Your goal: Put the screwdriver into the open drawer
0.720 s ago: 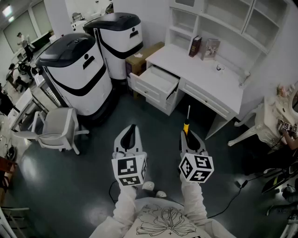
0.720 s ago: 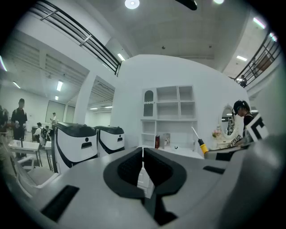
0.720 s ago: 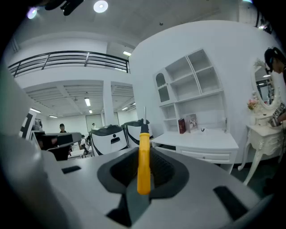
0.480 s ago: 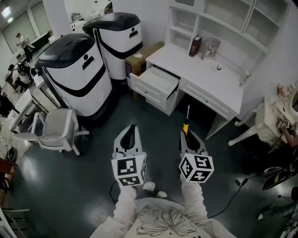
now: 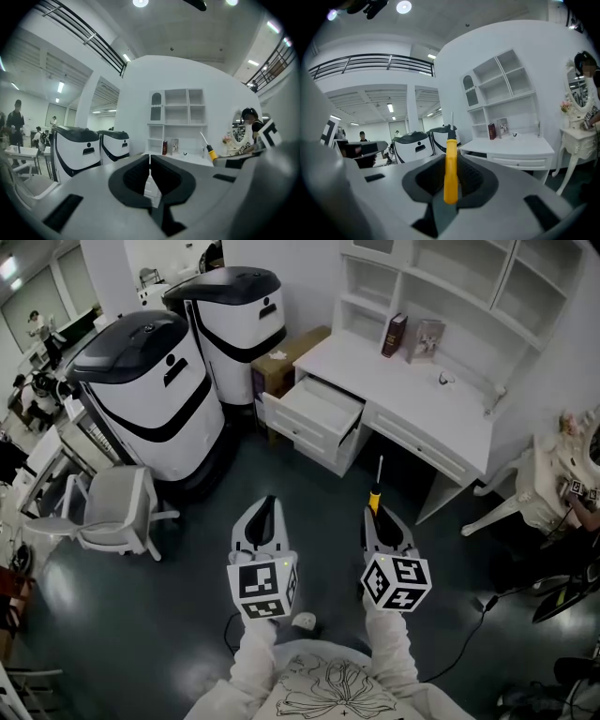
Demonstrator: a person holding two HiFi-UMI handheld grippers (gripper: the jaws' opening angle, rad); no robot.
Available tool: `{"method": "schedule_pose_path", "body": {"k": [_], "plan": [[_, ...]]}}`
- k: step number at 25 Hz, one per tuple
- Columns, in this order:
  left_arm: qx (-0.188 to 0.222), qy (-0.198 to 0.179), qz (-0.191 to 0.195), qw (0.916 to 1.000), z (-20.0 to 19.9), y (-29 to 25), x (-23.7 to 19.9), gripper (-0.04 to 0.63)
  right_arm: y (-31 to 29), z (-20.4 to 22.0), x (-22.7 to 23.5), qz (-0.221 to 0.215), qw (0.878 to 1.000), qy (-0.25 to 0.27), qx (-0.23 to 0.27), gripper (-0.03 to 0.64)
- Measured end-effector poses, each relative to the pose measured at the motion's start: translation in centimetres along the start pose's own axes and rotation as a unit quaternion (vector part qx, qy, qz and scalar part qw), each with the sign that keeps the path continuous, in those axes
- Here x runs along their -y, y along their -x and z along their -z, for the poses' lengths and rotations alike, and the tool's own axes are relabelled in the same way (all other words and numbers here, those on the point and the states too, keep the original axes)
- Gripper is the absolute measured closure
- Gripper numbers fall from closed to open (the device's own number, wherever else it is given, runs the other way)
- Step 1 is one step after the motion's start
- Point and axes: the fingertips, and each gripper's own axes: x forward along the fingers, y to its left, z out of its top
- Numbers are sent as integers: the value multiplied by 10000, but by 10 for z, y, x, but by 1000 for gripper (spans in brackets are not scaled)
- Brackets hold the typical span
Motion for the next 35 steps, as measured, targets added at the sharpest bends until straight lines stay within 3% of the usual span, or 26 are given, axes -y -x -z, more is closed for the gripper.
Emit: {"method": "schedule_pose_path", "body": {"k": [17, 25, 35], "plan": [[-171, 65, -15, 9998, 11, -55, -17, 586, -57, 4, 15, 15, 9997, -58, -228, 545], [-164, 38, -154, 9997, 5, -132, -13, 586, -129, -17, 50, -157, 9996, -45, -232, 545], [-25, 50, -451, 9990, -31, -249, -8, 586, -240, -81, 103, -492, 9987, 91, -121, 545]]}}
